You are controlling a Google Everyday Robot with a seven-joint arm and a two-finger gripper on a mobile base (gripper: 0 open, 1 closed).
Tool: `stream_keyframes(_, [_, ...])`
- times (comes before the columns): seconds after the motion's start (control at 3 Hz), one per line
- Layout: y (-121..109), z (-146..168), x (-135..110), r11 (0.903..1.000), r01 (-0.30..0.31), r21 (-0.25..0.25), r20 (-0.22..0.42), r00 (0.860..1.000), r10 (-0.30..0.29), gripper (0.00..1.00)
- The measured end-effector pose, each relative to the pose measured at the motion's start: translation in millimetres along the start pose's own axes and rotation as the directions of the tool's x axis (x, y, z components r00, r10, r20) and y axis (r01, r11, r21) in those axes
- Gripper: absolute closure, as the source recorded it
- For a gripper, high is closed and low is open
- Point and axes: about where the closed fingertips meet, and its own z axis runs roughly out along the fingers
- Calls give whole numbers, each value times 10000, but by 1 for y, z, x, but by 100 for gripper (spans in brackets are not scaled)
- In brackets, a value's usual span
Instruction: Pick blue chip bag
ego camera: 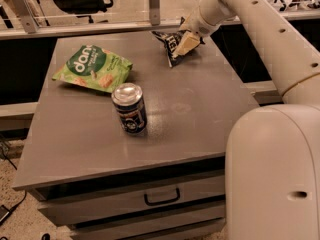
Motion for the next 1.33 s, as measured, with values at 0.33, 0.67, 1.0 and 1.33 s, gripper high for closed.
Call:
stream_keyframes(0.33, [-6, -14, -6, 9999, 33, 125, 304, 9995, -37, 85])
stream_keyframes(0.67, [-20, -49, -14, 9980, 241, 576, 533, 9982, -271, 100])
stream_keyframes(1.0, [-37, -91, -29, 9923, 539, 1114, 690, 9957, -618, 100])
stream_keyframes(1.33, [-39, -94, -30, 9915, 546, 1180, 716, 9954, -633, 100])
